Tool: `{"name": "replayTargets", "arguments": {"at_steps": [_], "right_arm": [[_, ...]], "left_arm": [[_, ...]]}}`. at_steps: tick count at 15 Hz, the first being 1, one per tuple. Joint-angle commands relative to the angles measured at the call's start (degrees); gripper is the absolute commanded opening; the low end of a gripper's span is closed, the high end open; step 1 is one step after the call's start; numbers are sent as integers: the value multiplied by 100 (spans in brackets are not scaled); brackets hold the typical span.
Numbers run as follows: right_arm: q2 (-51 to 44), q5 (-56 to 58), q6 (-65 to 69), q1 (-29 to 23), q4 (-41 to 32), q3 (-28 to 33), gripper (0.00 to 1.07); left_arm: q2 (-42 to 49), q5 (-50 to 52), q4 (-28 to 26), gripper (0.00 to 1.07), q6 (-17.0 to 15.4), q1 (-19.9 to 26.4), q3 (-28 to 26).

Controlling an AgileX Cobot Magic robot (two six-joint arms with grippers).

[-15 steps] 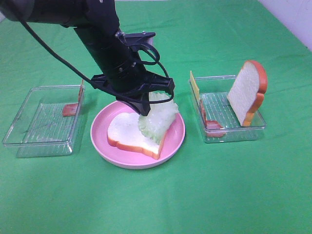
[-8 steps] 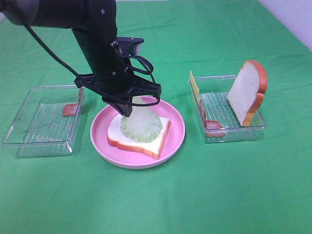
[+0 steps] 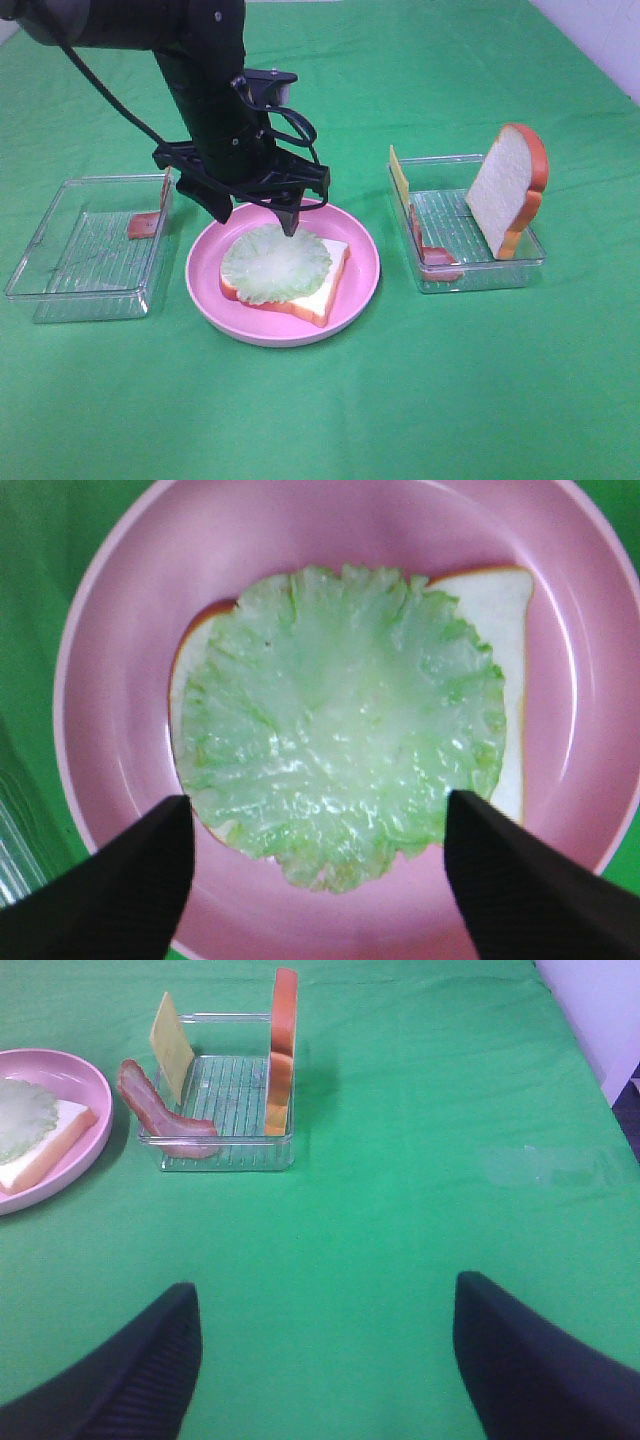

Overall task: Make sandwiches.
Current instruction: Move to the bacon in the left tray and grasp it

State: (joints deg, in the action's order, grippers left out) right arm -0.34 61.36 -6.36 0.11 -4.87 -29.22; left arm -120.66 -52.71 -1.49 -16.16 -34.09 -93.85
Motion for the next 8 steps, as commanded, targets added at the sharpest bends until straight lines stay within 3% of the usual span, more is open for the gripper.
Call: {"name": "replayTargets", "arguments": {"at_steps": [1,3,6,8], "right_arm": [[-80,-69,-17,23,6,29,68],[-80,-69,-17,23,6,29,68],[-80,-69,-17,23,6,29,68],[-80,-69,-17,23,6,29,68]], "left_arm": [[34,-418,183,82,-80,-23,-453],[23,-1008,350,82,-338,52,-974],[17,-1805,407,82,-355,556,-1719],[11,-1994,407,82,-355,877,-1799]]}}
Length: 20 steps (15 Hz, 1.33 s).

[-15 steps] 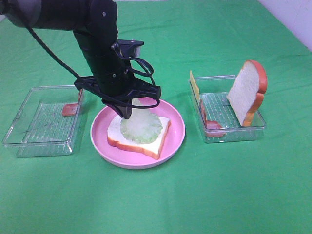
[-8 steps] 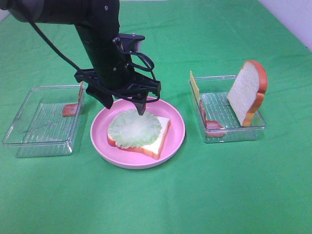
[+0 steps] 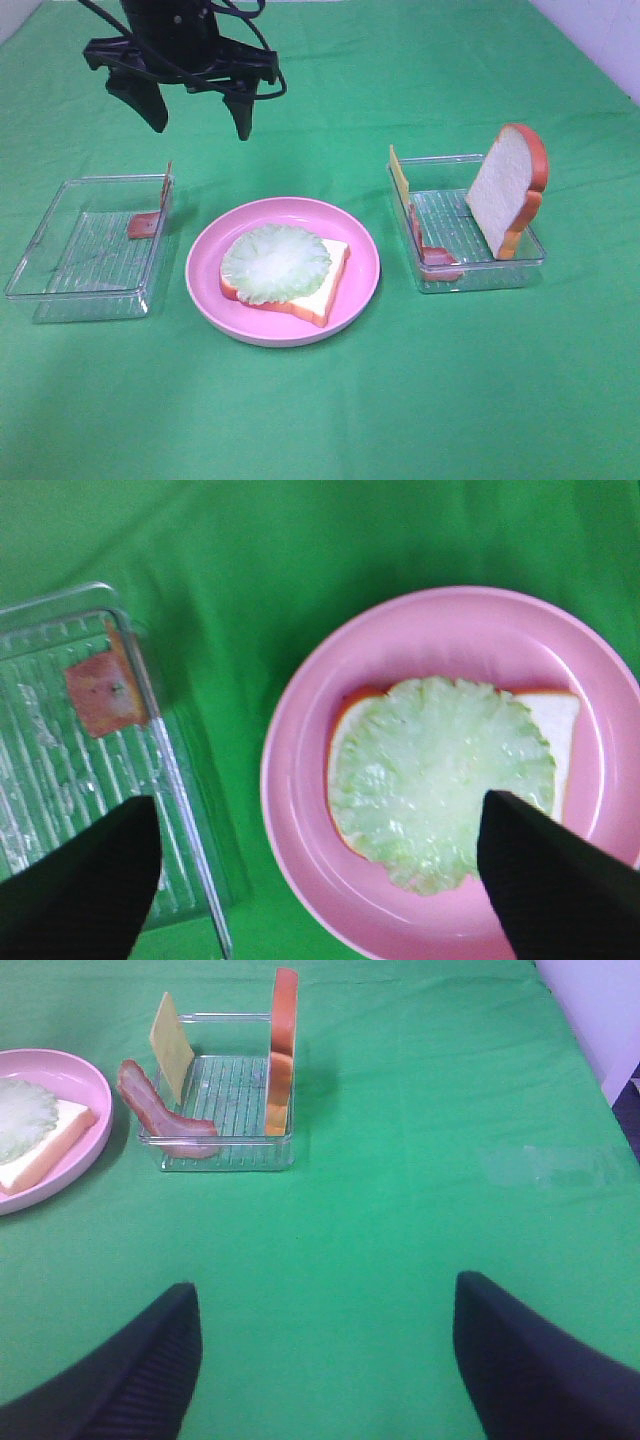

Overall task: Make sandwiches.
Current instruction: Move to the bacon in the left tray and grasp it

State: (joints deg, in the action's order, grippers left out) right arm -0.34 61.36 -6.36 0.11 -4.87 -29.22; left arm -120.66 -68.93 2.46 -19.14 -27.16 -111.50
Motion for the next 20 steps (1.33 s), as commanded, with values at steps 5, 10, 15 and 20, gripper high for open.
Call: {"name": "replayTargets", "arguments": {"at_steps": [5,10,15,20], "right_arm": [[-80,-69,-17,23,6,29,68],[-80,-69,-17,23,6,29,68],[-80,-69,-17,23,6,29,68],[-80,-69,-17,23,6,29,68]], "left_arm": [[-201,-464,23,80,-57,710,-34],[-814,-407,63,76,-57,814,-34],[-1140,-40,132,72,-57,814,-34],[-1192,252,132,46,-57,814,-34]]}}
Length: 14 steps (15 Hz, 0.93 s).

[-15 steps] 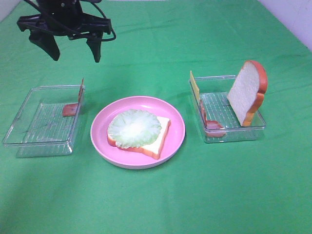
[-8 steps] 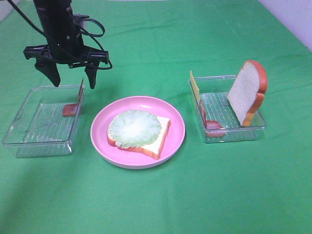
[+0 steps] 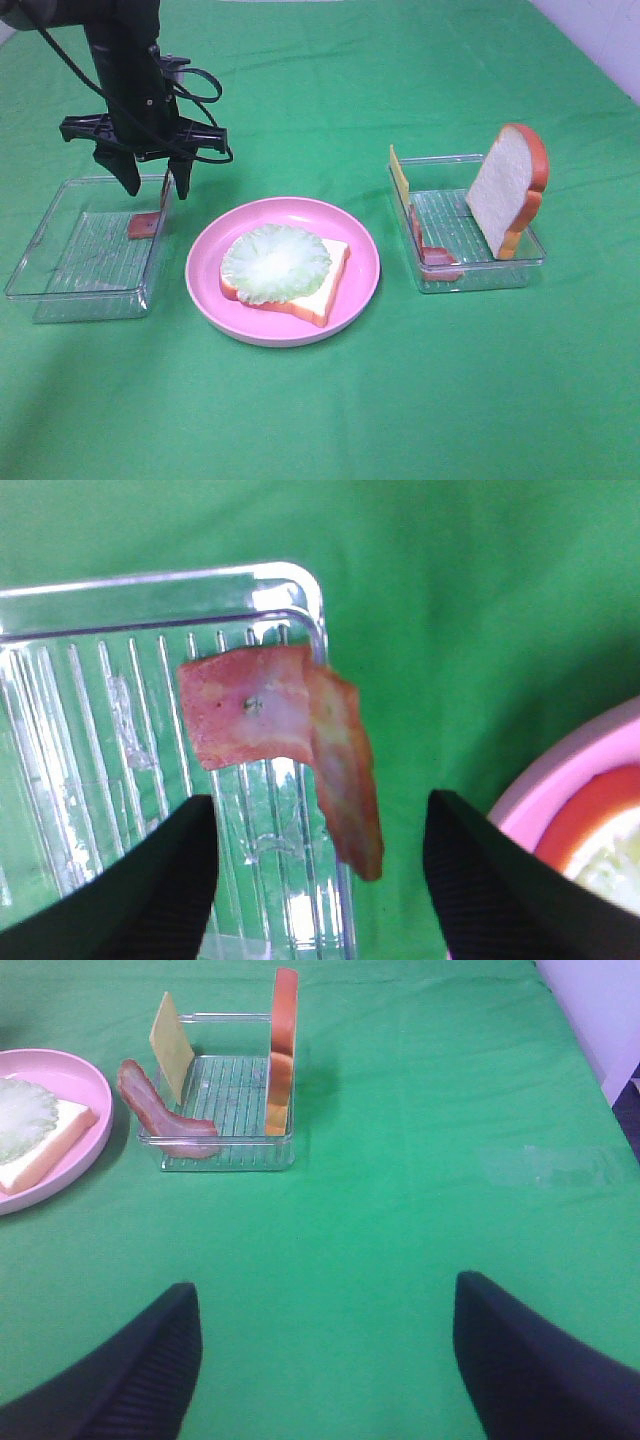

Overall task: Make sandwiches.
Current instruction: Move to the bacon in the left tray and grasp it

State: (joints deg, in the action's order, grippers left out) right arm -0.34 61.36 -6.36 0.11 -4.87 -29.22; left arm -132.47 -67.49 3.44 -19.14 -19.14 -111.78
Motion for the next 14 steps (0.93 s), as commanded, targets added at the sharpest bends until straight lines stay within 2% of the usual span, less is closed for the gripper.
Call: {"name": "replayTargets", "arguments": {"at_steps": [1,2,7,13,14], "right_arm": [[-80,-69,-17,23,6,29,68],[-80,-69,-17,23,6,29,68],[-80,-69,-17,23,6,29,68],[-80,-69,-17,23,6,29,68],[-80,-69,-17,23,6,29,68]], "left_arm": [[-11,166,40,40,-57,11,-6],[-11,189,40,37,-57,11,-6],[-11,309,57,0,-57,11,-6],[384,29,6,0,86,11,-6],[653,-126,-264,0,298,11,-6]]}}
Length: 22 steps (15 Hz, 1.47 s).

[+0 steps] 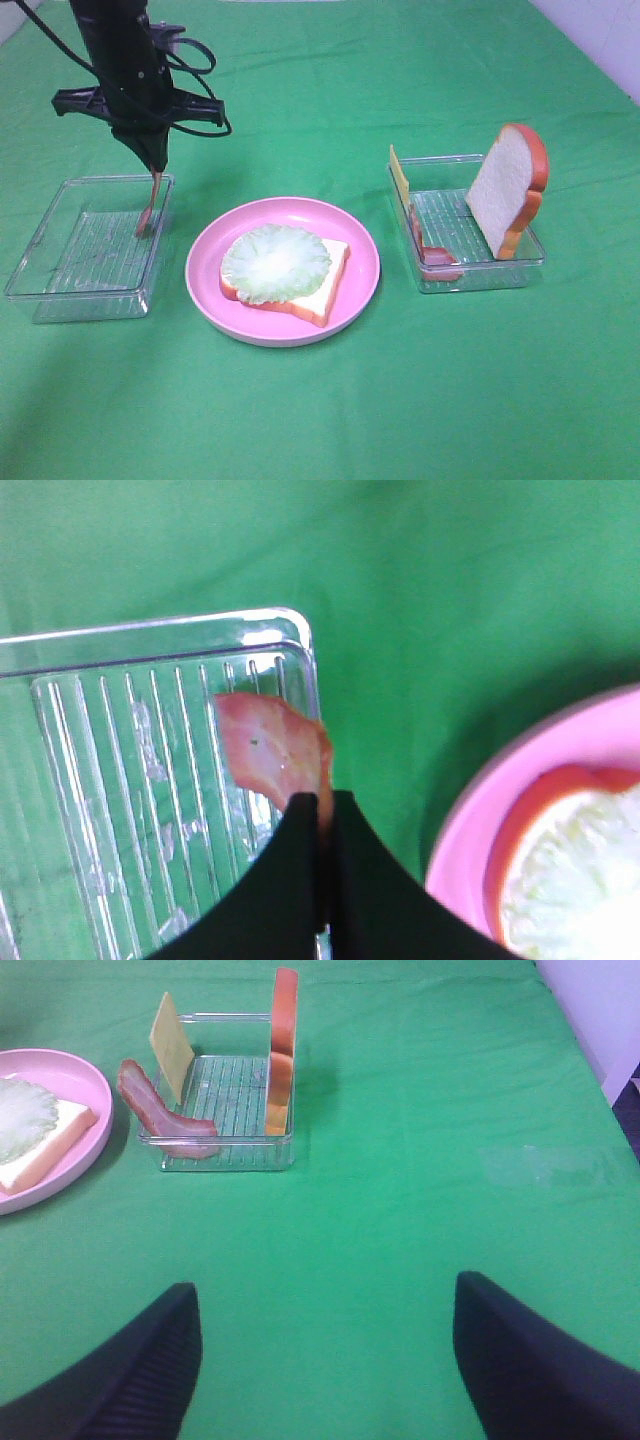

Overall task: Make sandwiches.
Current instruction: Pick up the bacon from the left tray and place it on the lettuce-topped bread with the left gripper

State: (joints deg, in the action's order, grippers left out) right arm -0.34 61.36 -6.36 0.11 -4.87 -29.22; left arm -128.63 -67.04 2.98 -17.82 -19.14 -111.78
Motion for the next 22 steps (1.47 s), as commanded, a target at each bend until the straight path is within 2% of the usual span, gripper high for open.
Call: {"name": "replayTargets", "arguments": {"at_steps": [1,6,7,8,13,16,19,22], "right_arm": [[-80,-69,-17,23,6,29,68],[-80,-69,-17,23,6,29,68],[-80,-69,-17,23,6,29,68],[-80,-69,-17,23,6,29,68],[-80,-69,-17,23,6,29,68],[-80,-69,-17,23,6,29,68],[-80,-69,-17,23,6,29,68],[-80,-69,-17,23,6,29,68]], "left_arm": [[441,-241,-470,0,332,11,-6],[957,-304,-1931,0,934,-63,-6],[922,-332,-2498,0,1312,-281,-6],[900,-286,-2618,0,1387,-453,-6],[733,-138,-2659,0,1444,-1266,-6],[476,-138,-2550,0,1553,-1530,6],[304,-97,-2200,0,1524,-1530,6],[11,-6,-1427,0,1415,-1524,6]]}}
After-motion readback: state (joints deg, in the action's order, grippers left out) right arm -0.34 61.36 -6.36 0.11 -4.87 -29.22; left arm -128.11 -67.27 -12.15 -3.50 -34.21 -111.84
